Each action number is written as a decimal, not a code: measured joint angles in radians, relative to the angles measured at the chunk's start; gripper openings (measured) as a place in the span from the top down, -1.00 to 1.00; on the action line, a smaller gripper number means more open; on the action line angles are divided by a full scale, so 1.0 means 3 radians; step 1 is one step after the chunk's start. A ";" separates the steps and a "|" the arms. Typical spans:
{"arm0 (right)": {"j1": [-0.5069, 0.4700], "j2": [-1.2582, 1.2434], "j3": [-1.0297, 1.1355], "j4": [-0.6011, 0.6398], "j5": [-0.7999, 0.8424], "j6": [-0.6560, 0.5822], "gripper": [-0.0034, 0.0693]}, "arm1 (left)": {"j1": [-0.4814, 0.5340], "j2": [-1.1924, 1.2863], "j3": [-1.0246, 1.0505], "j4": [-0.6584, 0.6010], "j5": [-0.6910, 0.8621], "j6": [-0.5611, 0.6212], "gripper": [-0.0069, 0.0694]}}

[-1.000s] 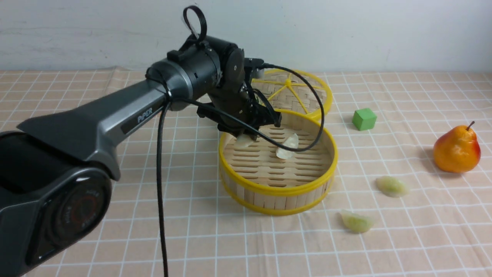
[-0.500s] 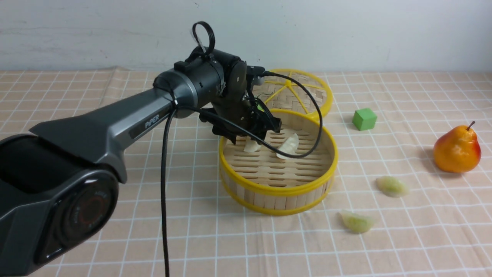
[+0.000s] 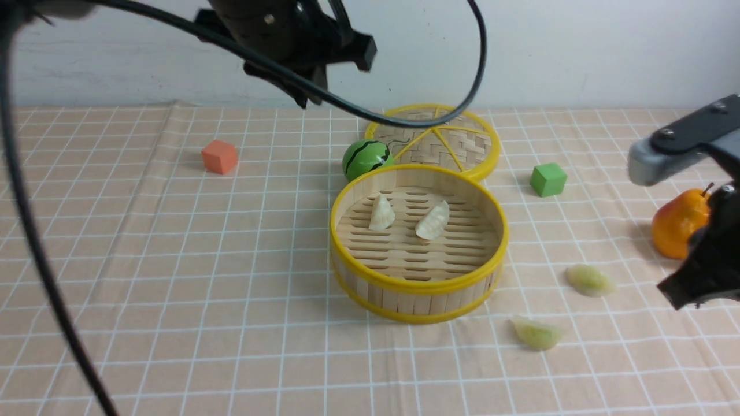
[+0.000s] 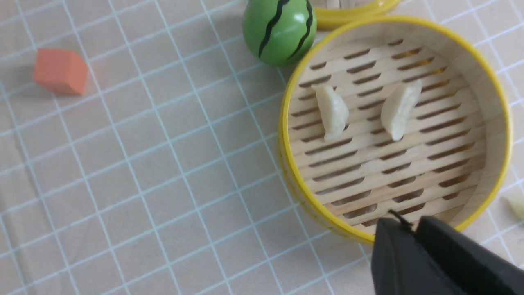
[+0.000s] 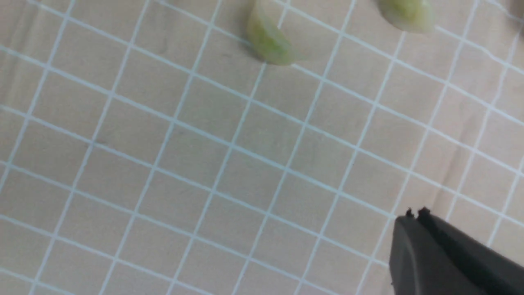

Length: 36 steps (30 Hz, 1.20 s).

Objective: Put the dumplings into the steamer on the table with the brown tablecloth.
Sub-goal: 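Reach for and grasp a dumpling lying on the table beside the steamer, then place the dumpling in the bamboo steamer basket with the right gripper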

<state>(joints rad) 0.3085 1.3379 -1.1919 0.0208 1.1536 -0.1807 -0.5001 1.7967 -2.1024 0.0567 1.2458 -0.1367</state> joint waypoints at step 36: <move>0.0167 0.1937 -0.0311 -0.0249 -0.1015 -0.0902 0.34 | 0.0000 -0.3130 0.3256 -0.0288 0.0001 0.0116 0.85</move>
<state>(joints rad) 0.3585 1.9191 -1.2853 -0.0539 0.8490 -0.4514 -0.5001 0.8578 -1.1255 -0.0297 1.2461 -0.1018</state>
